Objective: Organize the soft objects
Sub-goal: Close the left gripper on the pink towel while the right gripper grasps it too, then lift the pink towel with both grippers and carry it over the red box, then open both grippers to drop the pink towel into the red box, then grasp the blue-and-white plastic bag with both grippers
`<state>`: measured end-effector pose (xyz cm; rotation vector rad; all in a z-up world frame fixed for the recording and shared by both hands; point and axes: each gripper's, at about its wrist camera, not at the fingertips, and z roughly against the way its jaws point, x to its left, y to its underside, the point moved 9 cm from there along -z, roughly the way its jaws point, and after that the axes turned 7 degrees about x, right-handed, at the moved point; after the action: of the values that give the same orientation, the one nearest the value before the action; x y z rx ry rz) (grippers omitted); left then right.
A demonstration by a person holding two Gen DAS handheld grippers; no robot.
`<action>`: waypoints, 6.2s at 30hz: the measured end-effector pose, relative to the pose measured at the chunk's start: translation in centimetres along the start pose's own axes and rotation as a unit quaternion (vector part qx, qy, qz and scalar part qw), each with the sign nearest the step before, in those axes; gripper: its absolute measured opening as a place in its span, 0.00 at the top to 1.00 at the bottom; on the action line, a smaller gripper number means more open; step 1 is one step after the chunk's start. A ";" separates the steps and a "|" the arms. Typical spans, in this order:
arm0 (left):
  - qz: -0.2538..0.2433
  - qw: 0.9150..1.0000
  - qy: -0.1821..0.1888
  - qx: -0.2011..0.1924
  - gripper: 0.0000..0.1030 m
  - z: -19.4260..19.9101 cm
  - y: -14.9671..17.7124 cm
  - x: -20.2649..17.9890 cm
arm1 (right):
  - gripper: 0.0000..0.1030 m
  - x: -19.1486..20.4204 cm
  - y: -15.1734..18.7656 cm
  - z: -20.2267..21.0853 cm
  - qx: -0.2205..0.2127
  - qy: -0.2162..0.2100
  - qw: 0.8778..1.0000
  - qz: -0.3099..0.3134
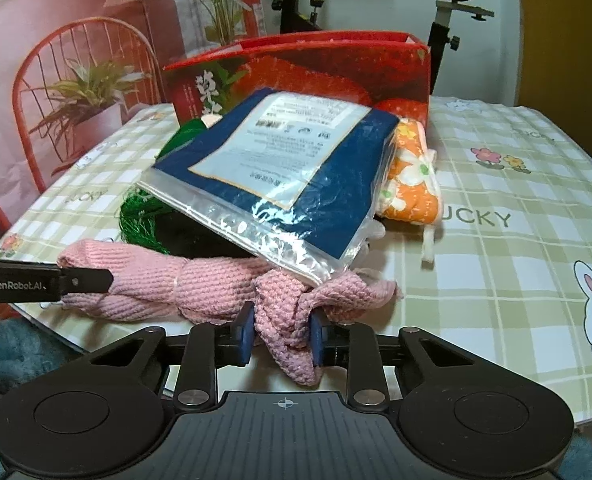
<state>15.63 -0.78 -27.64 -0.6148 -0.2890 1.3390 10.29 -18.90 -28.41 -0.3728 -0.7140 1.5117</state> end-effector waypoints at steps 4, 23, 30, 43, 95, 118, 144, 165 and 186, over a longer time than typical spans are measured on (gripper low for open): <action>-0.002 1.000 0.008 -0.006 0.74 0.4 -0.1 0.0 | 0.77 0.2 -0.4 0.9 -0.018 -0.003 1.000 0.004; 0.042 0.999 0.012 0.006 0.52 0.1 0.4 1.4 | 0.77 -0.2 0.6 0.0 0.009 -0.010 1.000 -0.014; 0.065 0.998 0.014 -0.008 0.39 0.3 0.1 1.9 | 0.76 -0.2 0.8 -0.1 0.011 -0.010 1.000 -0.015; 0.027 0.999 0.032 -0.019 0.79 -0.1 0.0 0.4 | 0.76 -0.2 0.9 0.0 0.010 -0.016 1.000 -0.014; 0.013 0.986 0.022 -0.162 0.82 11.5 -3.1 0.1 | 0.76 6.6 -2.7 6.6 -0.038 -0.136 0.990 0.022; -0.023 0.978 0.049 -0.203 0.82 12.0 -13.2 -2.9 | 0.76 2.0 -13.7 8.9 -0.148 -0.100 0.983 0.046; -0.036 0.997 0.017 -0.064 0.78 -5.7 -26.6 -3.5 | 0.73 -8.6 -27.1 -7.6 -0.045 -0.037 0.998 0.039; -0.106 0.990 0.090 -0.031 0.39 -2.1 -17.7 -6.6 | 0.52 -5.9 -18.1 -0.1 -0.062 -0.042 0.997 0.009; -0.074 0.989 0.129 0.025 0.48 -5.1 -12.4 -6.2 | 0.52 -4.4 -10.7 -2.0 0.042 -0.069 0.996 -0.033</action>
<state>27.06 -9.24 -23.77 -0.7026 -0.0867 1.1070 20.20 -23.41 -23.92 -0.1800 -0.7608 1.5099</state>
